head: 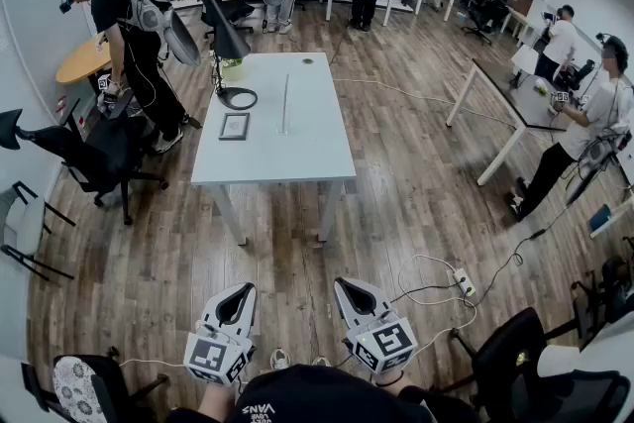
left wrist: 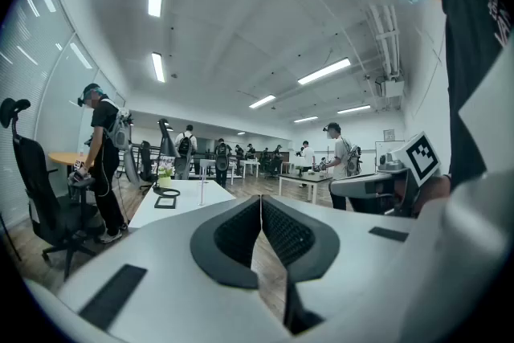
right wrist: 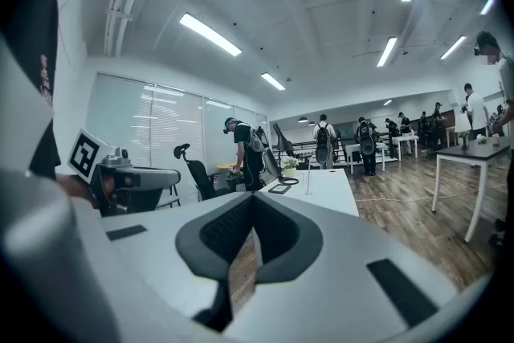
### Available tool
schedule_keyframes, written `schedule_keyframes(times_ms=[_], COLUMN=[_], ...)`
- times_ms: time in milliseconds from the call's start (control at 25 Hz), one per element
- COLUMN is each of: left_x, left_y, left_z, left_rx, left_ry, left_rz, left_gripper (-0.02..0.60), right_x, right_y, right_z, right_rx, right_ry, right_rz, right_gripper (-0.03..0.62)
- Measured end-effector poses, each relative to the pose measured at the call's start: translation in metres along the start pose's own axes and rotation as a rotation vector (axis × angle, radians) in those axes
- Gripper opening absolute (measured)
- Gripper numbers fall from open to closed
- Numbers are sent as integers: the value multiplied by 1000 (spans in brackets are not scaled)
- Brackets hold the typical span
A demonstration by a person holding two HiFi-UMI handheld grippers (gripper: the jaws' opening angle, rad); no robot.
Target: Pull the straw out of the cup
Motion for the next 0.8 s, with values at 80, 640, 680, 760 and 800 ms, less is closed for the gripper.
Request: schedule_keyframes(times_ms=[80, 640, 680, 760, 800], left_x=[-1, 8, 9, 9, 8], left_y=[5, 13, 15, 18, 19], left_z=[2, -2, -2, -2, -2], left_rx=[-5, -3, -4, -4, -4], left_ry=[-1, 4, 4, 4, 4], left_rz=[1, -23, -26, -31, -34], left_gripper=[12, 11, 12, 12, 12], right_x=[3, 14, 15, 16, 17], right_y=[2, 0, 0, 1, 2], right_z=[3, 2, 3, 4, 4], right_rx=[-1, 41, 41, 39, 40], right_ry=[-1, -20, -20, -22, -23], right_rz=[0, 3, -1, -11, -16], right_gripper=[17, 17, 17, 18, 17])
Point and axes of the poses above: the fingertips, and each gripper's own axes: x forward along the fingers, y to its left, z out of its top, the point moved 5 cm from there along -x, backward along the fingers, and after that the axes turned 7 degrees about y, right-handed, at the moved point
